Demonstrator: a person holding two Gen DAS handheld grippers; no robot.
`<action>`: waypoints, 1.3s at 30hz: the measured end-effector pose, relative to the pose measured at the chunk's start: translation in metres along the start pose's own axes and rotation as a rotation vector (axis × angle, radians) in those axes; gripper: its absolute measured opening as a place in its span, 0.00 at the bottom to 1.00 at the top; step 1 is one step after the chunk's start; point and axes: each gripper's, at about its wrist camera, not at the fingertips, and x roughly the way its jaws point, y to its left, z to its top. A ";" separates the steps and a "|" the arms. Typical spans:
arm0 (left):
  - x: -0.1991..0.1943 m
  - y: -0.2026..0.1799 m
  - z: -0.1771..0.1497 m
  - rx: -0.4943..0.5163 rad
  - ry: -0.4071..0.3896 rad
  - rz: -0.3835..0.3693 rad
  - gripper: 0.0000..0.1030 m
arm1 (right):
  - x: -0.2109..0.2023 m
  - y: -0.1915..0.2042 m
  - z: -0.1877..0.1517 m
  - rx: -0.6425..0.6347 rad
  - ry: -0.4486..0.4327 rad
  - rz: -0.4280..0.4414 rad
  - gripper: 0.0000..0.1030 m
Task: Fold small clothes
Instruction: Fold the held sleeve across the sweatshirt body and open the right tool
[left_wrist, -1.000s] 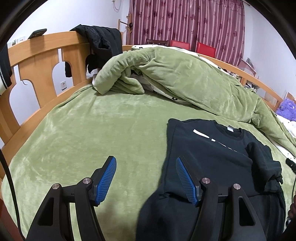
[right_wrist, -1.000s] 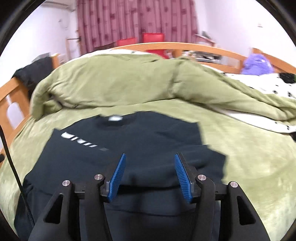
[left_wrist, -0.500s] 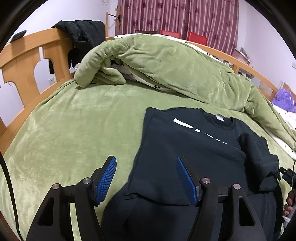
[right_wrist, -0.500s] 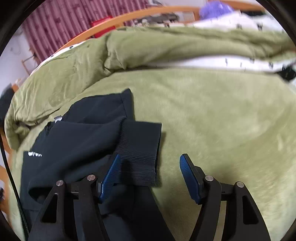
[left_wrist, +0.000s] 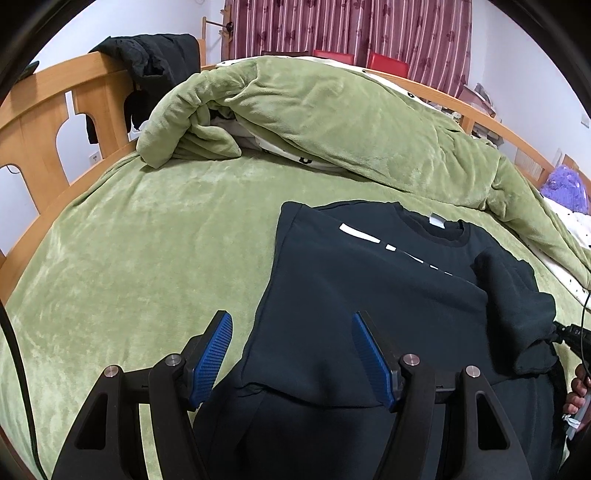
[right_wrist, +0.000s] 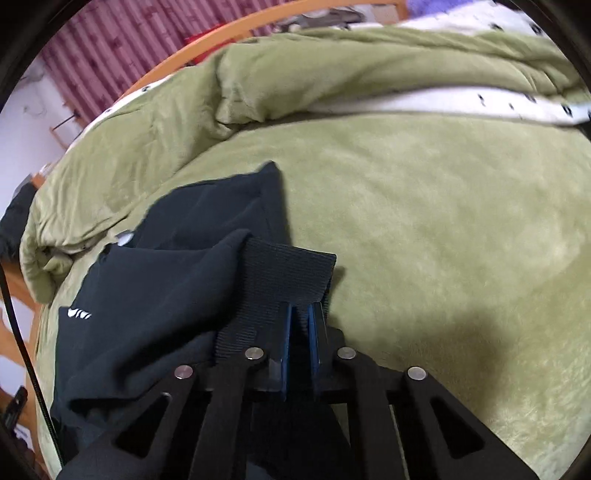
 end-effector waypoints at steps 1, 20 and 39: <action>0.000 0.000 0.000 0.001 -0.002 0.001 0.63 | -0.006 0.005 0.001 -0.010 -0.021 0.007 0.06; -0.031 0.075 -0.004 -0.121 -0.044 0.020 0.63 | -0.118 0.210 -0.021 -0.282 -0.235 0.250 0.04; -0.038 0.152 -0.021 -0.178 -0.046 0.064 0.63 | -0.015 0.402 -0.124 -0.472 0.043 0.355 0.07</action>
